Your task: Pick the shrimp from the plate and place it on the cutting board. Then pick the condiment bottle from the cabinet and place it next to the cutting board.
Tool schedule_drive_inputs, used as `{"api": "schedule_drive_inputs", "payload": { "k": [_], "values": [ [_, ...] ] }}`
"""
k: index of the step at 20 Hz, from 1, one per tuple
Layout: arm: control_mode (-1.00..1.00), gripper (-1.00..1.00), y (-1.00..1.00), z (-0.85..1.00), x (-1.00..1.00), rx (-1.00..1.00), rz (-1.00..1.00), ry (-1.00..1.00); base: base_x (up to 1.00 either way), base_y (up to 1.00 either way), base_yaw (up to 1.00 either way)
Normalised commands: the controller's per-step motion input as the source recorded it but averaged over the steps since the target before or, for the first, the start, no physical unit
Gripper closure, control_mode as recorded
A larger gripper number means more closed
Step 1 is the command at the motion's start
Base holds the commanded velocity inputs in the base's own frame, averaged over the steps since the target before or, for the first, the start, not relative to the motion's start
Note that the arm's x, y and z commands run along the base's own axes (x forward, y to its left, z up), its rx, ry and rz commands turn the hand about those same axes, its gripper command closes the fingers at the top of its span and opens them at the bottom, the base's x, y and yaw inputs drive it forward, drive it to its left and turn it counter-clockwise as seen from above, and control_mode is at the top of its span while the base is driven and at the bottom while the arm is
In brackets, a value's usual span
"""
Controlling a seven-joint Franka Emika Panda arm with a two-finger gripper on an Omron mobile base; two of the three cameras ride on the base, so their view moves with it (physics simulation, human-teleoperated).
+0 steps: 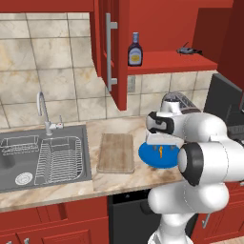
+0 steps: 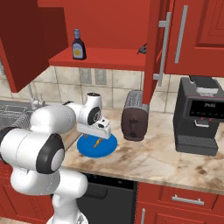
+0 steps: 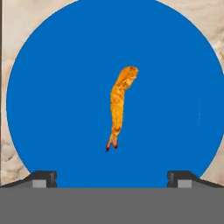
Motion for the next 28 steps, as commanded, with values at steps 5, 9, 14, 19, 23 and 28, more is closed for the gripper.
{"api": "schedule_drive_inputs", "payload": {
  "k": [5,9,14,19,23,28],
  "values": [
    [-1.0,-1.0,-0.07,-0.18,0.19,0.0,0.0,0.0,0.0,0.0,0.0],
    [-1.0,-1.0,-0.07,-0.19,0.19,0.0,0.0,0.0,0.0,0.0,0.0],
    [-1.0,-1.0,-0.05,-0.17,0.19,0.0,0.0,0.0,0.0,0.0,0.0],
    [-1.0,-1.0,0.0,-0.12,0.18,0.0,0.0,0.0,0.0,0.0,0.0],
    [-1.0,-1.0,0.0,-0.09,0.17,0.0,0.0,0.0,0.0,0.0,0.0],
    [-1.0,-1.0,0.0,-0.07,0.15,0.0,0.0,0.0,0.0,0.0,0.0]
  ]
}}
